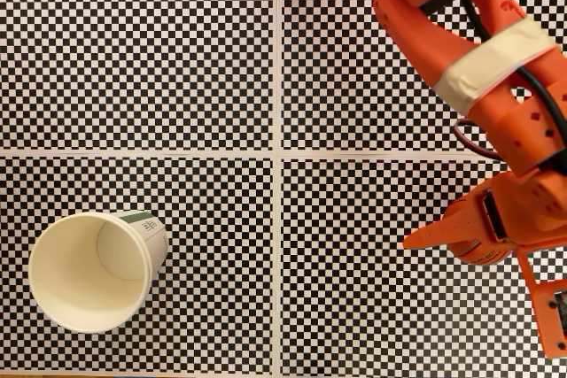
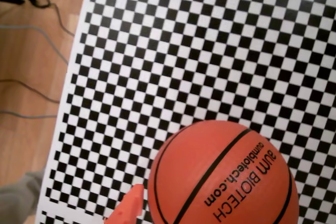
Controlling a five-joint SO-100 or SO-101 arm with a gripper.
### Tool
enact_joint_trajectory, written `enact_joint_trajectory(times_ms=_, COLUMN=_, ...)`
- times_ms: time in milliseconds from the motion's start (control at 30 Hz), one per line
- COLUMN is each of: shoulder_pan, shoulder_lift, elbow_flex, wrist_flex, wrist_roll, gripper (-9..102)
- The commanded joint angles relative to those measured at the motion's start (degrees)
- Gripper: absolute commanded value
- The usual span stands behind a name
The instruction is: Grasp basketball and place into cup.
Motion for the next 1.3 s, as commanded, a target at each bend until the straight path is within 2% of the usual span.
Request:
enact_joint_trajectory(times_ms=0, shoulder_pan=0.4, shoulder_lift=0.2, elbow_flex=-14.2, wrist_flex=-1.0, wrist_roll=0.4, gripper=67)
enact_joint_trajectory(times_ms=467, shoulder_pan=0.1, shoulder_lift=-0.6, elbow_flex=-14.2, wrist_flex=-2.0, wrist_roll=2.4, gripper=60)
enact_joint_trajectory(times_ms=1267, shoulder_pan=0.4, shoulder_lift=-0.2, elbow_flex=-14.2, wrist_flex=-0.9, wrist_roll=4.5, gripper=30)
